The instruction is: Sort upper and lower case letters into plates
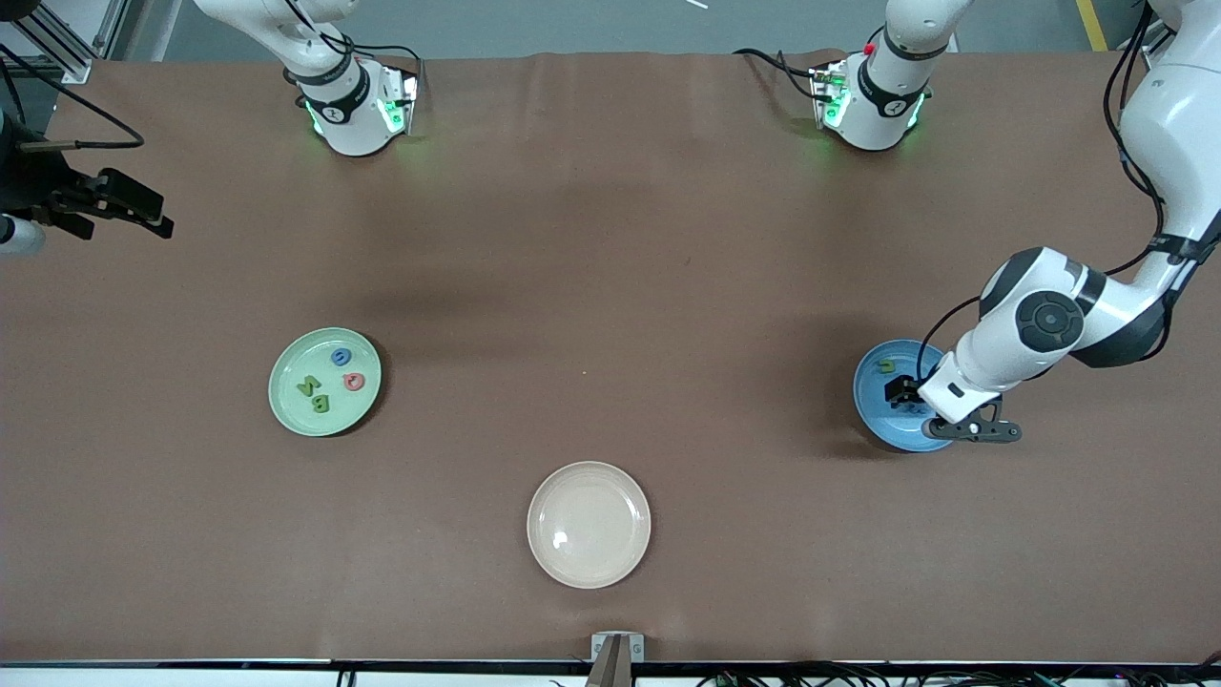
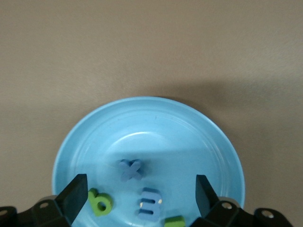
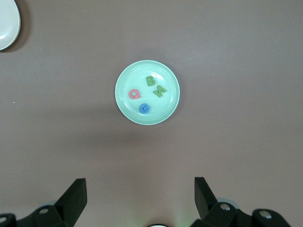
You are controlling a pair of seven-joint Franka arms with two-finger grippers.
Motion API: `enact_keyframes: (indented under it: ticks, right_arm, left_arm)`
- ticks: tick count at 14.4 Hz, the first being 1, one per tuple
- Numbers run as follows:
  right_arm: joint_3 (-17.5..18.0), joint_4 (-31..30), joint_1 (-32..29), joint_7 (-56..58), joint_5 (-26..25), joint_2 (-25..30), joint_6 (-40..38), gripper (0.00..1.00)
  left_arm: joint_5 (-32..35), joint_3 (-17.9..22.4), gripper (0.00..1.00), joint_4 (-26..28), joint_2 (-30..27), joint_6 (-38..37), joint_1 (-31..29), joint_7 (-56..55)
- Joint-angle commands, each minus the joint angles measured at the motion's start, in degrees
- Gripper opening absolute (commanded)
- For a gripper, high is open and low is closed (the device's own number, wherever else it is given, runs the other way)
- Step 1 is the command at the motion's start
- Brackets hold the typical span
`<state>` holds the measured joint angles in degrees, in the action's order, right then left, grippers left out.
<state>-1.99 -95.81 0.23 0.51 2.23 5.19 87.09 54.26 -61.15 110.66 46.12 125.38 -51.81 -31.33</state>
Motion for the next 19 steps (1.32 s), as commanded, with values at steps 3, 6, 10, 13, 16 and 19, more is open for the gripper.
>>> enact_keyframes:
  ticks: [3, 6, 10, 13, 16, 19]
  right_arm:
    - [-0.1, -2.1, -0.1, -0.2, 0.2, 2.0, 0.7, 1.00]
    - [-0.1, -2.1, -0.1, -0.1, 0.1, 2.0, 1.0, 1.00]
    - [-0.2, -2.1, -0.1, -0.1, -0.6, 2.1, 1.5, 1.00]
    - [-0.2, -2.1, -0.1, -0.1, -1.0, 2.1, 1.5, 1.00]
    - [-0.1, -2.0, 0.1, 0.0, -2.3, 2.1, 1.6, 1.00]
    - [0.0, -2.1, 0.1, 0.0, -2.3, 2.0, 1.6, 1.00]
  left_arm:
    - [-12.8, -3.0, 1.00, -0.2, -7.6, -1.5, -2.1, 3.1]
    - [-29.2, -0.7, 1.00, -0.9, -18.1, -1.5, -1.8, 16.5]
    - [-39.1, 0.9, 1.00, -1.1, -30.1, -6.4, -2.0, 23.2]
    - [-45.6, 2.1, 1.00, -1.6, -36.6, -10.1, -2.1, 25.7]
    - [-53.4, 3.2, 1.00, -3.3, -42.7, -15.4, -2.2, 26.8]
    - [-57.1, 5.4, 1.00, -5.8, -45.8, -19.4, -2.2, 32.2]
